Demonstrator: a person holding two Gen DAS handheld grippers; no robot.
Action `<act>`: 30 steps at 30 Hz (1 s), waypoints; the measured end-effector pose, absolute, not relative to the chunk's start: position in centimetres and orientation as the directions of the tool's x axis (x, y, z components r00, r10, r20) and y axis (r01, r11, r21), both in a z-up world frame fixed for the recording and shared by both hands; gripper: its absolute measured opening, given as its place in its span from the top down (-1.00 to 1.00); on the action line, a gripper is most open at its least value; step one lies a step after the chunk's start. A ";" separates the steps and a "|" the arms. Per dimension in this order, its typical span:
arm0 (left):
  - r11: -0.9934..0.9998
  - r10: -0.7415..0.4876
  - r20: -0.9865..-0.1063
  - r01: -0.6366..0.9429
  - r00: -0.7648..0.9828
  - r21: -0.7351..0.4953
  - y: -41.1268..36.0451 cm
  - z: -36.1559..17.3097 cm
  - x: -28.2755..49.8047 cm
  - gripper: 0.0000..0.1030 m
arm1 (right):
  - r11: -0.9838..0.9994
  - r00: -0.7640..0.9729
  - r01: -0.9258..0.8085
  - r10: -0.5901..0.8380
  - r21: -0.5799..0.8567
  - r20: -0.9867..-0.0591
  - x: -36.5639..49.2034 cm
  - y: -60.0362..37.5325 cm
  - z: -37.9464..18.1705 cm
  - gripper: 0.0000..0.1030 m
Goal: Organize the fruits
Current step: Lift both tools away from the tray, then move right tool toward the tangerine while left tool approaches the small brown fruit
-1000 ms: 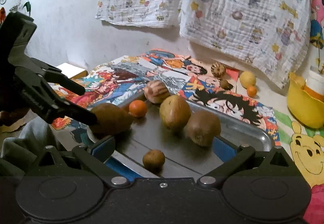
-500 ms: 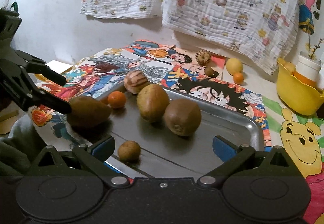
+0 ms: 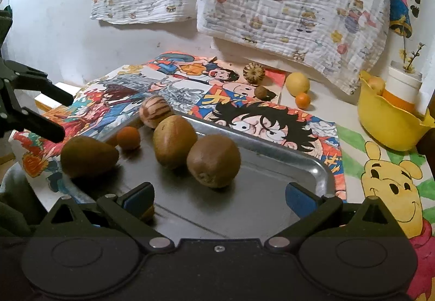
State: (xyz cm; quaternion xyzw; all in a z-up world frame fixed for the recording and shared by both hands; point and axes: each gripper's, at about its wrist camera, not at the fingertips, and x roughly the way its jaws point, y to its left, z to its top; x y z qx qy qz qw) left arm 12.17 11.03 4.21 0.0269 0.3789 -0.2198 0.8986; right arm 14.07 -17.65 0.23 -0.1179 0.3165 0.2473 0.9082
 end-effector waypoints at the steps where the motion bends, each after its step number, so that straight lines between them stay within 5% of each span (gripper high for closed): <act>1: 0.902 -0.375 -0.687 0.416 0.622 -0.115 11.0 4.4 12.4 -0.99 | 0.850 0.678 -0.524 0.374 -0.059 -0.633 14.3 -17.7 0.3 -0.99; 30: 0.941 -0.261 -0.676 0.337 0.689 -0.020 6.4 2.5 36.2 -0.99 | 0.874 0.736 -0.463 0.286 -0.149 -0.614 31.5 -16.8 1.1 -0.99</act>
